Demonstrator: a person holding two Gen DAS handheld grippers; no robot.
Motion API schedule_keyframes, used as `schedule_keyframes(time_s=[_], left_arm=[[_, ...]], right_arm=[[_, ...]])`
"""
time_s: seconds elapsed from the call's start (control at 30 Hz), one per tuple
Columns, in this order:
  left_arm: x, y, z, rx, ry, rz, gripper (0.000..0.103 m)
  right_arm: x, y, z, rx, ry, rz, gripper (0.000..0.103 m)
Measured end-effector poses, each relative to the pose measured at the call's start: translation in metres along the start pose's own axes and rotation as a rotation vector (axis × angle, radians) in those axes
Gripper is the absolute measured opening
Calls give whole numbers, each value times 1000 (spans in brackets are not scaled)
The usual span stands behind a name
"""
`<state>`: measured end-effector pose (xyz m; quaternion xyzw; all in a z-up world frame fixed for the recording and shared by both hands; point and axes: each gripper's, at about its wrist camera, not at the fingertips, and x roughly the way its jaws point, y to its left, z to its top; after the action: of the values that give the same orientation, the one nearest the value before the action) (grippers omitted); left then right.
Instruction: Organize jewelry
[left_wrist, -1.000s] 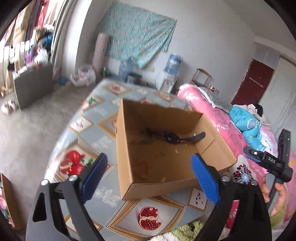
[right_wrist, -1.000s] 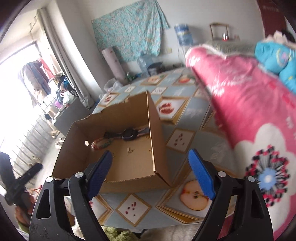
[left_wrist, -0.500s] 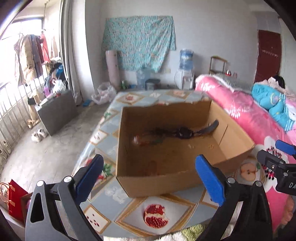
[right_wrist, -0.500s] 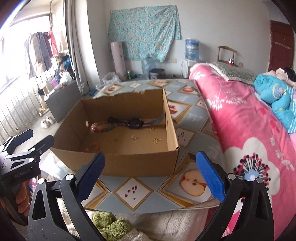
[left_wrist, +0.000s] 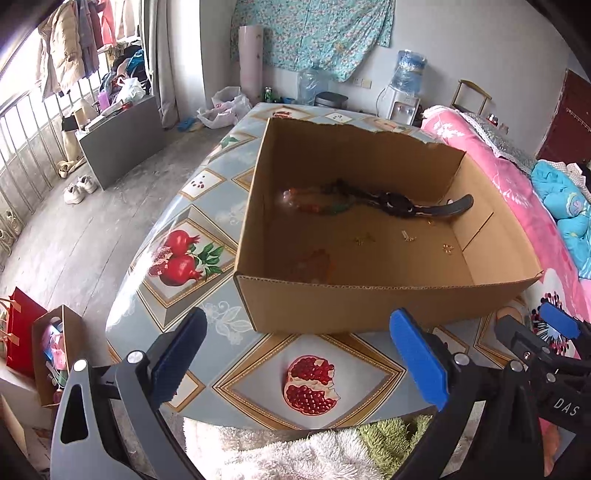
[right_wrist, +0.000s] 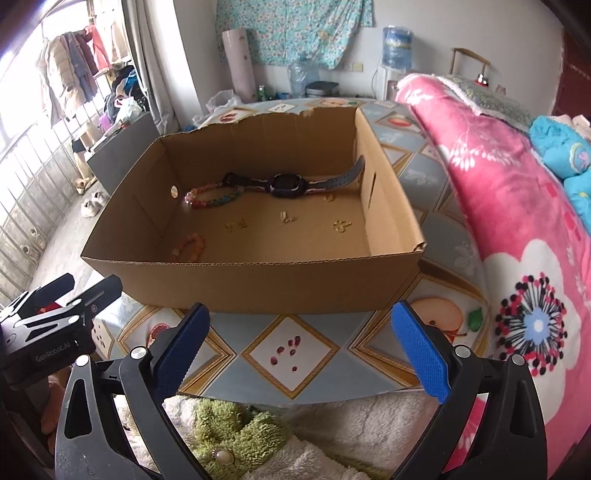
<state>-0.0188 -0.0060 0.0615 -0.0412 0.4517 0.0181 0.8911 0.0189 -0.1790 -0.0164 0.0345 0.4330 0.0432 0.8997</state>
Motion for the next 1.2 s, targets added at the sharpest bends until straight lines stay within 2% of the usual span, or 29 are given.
schedule_keyframes(time_s=[0.33,1.2], left_arm=[[9,1,-2,-7,48,-4,97],[11,-5,-3,14,56,-7,97]], right_arm=[[5,3,1,3,28,-6,95],[8,5,0,-3,43,-5,95]])
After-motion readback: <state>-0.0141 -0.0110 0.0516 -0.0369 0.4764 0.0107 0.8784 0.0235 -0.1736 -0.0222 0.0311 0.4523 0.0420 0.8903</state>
